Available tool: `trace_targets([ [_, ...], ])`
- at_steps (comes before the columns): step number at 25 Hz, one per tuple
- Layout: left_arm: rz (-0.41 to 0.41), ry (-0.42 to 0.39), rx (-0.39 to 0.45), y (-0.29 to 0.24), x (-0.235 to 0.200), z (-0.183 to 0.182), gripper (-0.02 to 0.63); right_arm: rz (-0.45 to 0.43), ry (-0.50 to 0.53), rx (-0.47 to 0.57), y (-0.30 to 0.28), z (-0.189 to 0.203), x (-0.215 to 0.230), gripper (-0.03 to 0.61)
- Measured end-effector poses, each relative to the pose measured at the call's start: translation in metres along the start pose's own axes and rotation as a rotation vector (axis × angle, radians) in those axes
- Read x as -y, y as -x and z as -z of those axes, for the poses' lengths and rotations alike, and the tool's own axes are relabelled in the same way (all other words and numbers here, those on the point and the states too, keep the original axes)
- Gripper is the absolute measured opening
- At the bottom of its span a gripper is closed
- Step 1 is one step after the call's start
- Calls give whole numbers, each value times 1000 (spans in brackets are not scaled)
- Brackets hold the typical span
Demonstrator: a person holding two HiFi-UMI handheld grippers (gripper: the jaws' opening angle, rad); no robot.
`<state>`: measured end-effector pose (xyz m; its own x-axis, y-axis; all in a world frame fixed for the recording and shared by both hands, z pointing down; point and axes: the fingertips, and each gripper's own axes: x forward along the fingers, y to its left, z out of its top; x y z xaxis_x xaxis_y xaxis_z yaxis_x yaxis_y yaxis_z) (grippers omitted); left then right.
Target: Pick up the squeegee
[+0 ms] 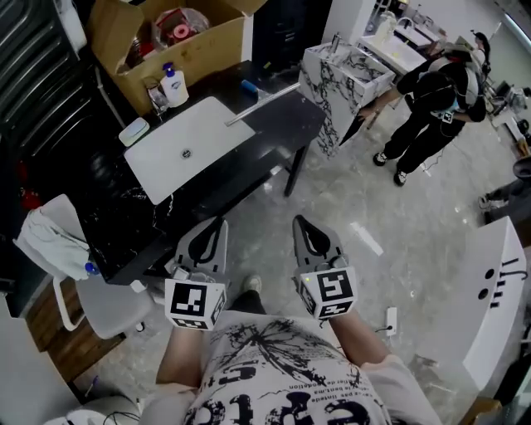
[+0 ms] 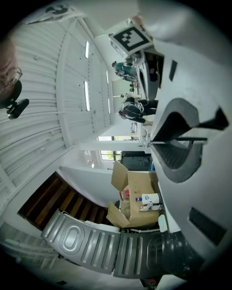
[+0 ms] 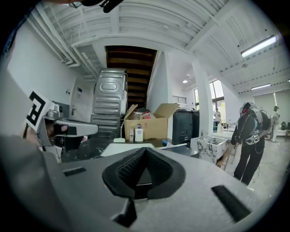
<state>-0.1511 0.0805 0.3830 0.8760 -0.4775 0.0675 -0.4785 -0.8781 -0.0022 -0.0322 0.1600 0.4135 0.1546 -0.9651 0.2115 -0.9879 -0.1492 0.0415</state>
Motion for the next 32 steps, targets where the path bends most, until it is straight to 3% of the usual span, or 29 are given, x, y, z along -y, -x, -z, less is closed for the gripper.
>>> trace_targets([
  [7,-15,-14,30,-84,-63,-31,17,22,19,17,-94,-36,42,-8],
  [17,-106,27,-16,-171,-125,-16,18,-31,11,1,-215,-50,100,-8],
  [24,-259,34,-46,-256,-154,-14,17,-135,28,-3,-322,-60,168,-8],
  [32,-468,59,-39,-360,-179,-24,17,-404,90,-63,-433,-72,212,-8],
])
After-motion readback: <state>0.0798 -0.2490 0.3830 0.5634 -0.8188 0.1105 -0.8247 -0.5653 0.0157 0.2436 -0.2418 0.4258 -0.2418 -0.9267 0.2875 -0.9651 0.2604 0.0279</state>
